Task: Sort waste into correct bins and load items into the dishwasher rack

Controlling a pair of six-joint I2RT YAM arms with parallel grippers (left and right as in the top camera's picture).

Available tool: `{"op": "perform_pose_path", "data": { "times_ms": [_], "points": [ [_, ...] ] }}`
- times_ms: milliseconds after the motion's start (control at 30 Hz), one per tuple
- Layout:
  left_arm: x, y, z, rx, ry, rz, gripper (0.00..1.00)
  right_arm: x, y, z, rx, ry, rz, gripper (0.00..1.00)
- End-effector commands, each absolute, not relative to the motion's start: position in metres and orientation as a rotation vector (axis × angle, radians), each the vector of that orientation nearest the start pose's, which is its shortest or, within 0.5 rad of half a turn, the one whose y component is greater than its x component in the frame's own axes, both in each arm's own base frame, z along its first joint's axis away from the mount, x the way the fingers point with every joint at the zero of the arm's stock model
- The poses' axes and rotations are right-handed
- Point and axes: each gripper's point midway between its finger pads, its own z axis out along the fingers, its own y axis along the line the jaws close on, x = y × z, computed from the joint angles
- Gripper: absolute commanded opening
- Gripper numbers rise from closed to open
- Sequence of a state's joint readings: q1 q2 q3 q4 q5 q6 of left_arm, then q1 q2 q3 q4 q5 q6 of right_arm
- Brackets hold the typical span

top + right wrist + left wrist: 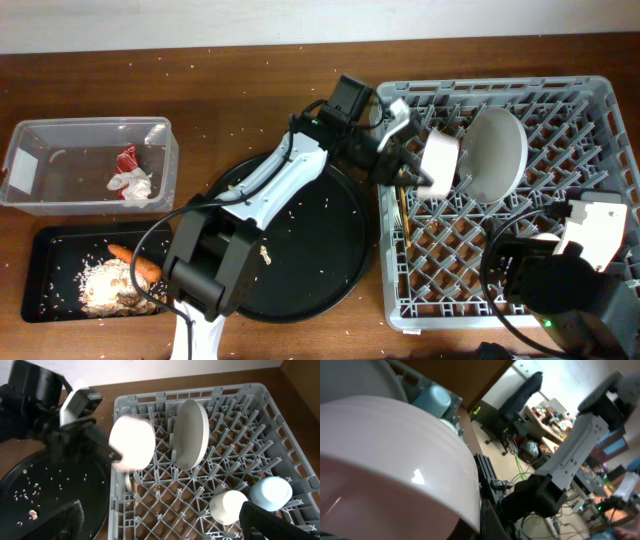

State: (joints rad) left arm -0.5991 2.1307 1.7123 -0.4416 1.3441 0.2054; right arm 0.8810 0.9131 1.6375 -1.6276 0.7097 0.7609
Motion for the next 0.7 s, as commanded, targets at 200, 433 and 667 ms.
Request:
{"op": "perform_pose_path", "data": {
  "times_ms": [200,433,667],
  "points": [
    [0.332,-0.45,0.186,1.008,2.056,-1.903,0.01,0.169,0.026,0.373,0.165,2.187,0.006,0.99],
    [0.349,-0.426,0.149,0.831,2.233,-1.85,0.01,0.169,0.026,0.373,0.165,2.187,0.006,0.99],
    [0.345,-0.413,0.16,0.799,2.258,-2.001,0.99,0.169,0.026,0.373,0.165,2.187,0.006,0.99]
  ]
}}
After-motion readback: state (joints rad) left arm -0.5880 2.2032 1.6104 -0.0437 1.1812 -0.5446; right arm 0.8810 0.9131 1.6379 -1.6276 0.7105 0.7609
